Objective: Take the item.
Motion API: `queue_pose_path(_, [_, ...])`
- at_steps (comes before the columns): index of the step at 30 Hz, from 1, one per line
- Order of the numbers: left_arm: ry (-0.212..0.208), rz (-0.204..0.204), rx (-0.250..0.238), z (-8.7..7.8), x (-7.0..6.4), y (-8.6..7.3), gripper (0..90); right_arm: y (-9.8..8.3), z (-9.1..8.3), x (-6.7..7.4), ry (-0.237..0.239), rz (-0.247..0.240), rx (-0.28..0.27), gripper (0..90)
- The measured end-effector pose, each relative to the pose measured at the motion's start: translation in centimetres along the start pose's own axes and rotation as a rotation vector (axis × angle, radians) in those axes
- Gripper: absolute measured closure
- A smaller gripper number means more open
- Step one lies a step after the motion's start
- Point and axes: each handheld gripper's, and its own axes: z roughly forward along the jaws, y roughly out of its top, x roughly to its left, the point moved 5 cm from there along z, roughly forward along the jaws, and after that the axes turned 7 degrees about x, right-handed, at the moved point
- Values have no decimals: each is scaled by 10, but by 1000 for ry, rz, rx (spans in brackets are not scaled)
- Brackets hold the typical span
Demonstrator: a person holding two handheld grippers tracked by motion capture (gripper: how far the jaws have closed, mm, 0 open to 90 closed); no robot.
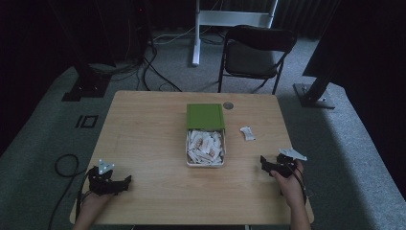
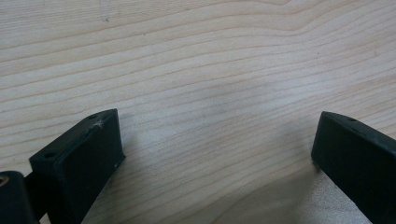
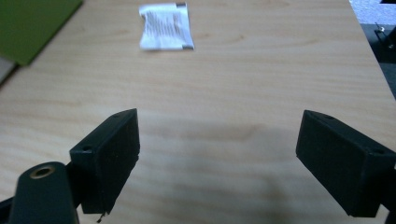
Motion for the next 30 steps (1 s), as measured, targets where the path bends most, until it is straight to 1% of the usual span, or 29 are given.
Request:
queue_pose_path(3, [0,0,0,0,0,0,28,-6,-5,-1,-9,11,5,135])
queue_pose_path(7, [0,0,0,0,0,0,27,-17,-8,-3,-22,3,21,135])
queue_pose_path(9, [0,0,0,0,0,0,27,-22,-9,-6,-33,3,26,135])
queue_pose_path(11, [0,0,0,0,0,0,27,-26,-10,-8,-31,11,38,137])
queue_pose_path(12, [0,0,0,0,0,0,28,-27,-12,-9,-39,8,34,137])
queue_pose_path(13, [0,0,0,0,0,0,27,-28,-14,-9,-46,7,38,137])
queue_pose_path(18, [0,0,0,0,0,0,28,-38,-19,-11,-50,13,73,137])
queue_pose_path(21, [0,0,0,0,0,0,27,-43,-23,-11,-70,-2,93,137])
queue_pose_path(23, [0,0,0,0,0,0,28,-45,-26,-11,-85,-4,80,137])
queue_pose_path(25, [0,0,0,0,0,0,28,-48,-27,-11,-99,-4,97,137])
queue_pose_path(28, [0,0,0,0,0,0,28,-52,-30,-13,-109,19,105,137])
queue_pose_path(30, [0,0,0,0,0,0,28,-54,-32,-14,-101,22,108,139])
